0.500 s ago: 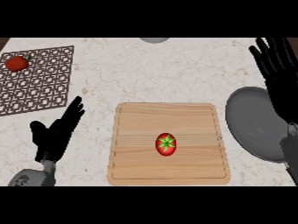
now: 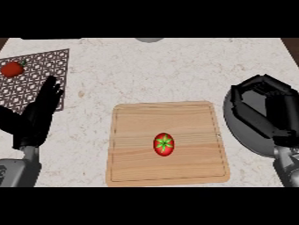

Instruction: Pick the tomato from the cutting board and place it in the pan

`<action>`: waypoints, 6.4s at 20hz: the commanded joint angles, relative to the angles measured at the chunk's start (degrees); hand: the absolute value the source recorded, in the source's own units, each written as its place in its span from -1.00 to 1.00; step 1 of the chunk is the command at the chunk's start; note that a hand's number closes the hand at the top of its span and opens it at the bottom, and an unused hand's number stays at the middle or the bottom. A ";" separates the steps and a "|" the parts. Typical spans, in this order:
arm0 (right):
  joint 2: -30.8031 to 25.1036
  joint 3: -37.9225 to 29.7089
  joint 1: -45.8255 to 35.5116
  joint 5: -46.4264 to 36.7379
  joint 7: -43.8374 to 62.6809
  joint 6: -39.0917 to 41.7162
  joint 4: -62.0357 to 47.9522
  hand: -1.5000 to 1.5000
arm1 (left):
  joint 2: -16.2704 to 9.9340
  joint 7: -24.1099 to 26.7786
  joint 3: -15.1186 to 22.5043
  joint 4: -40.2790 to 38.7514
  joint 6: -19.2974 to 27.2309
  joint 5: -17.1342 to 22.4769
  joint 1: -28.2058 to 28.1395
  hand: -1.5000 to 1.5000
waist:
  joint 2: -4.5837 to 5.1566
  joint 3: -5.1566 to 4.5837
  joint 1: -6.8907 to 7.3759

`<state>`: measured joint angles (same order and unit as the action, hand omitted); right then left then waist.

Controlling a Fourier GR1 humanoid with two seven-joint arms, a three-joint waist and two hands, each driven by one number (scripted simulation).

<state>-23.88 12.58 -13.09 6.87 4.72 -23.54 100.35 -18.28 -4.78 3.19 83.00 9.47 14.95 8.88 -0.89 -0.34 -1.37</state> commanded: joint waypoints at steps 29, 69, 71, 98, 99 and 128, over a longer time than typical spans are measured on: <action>-4.67 24.69 -6.56 -29.36 59.93 40.41 15.34 -1.00 | 0.62 -7.67 -0.39 7.75 1.27 -0.83 2.51 0.00 | 1.06 0.18 3.17; 18.11 27.72 -19.79 -44.40 61.98 48.42 -19.39 -1.00 | 3.15 -9.02 -2.39 7.09 0.09 -2.76 1.98 0.00 | 0.95 0.33 1.49; 19.51 29.48 -16.51 -45.79 62.64 48.96 -17.36 -1.00 | 2.23 -8.44 -3.50 8.02 -0.71 -2.80 1.26 0.00 | 0.83 0.33 1.41; 23.86 26.12 -14.51 -54.66 42.45 37.08 -32.34 1.00 | 8.17 -8.73 -3.29 11.23 -2.61 -7.93 -2.61 0.00 | 0.88 0.35 1.68; 23.86 25.20 -17.70 -54.55 41.06 35.52 -33.99 1.00 | 6.58 -7.02 -6.77 5.81 -3.58 -6.82 0.82 0.00 | 0.95 0.34 1.67; 9.68 33.68 -1.79 -79.54 49.96 52.47 36.50 1.00 | 7.19 -11.40 -7.93 9.57 -3.28 -7.38 1.76 0.00 | 0.82 0.33 1.26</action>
<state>-17.36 49.03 -13.97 -71.61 52.65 24.85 135.44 -11.35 -13.50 -4.30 91.97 5.09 7.69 8.30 -0.29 -0.05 -0.54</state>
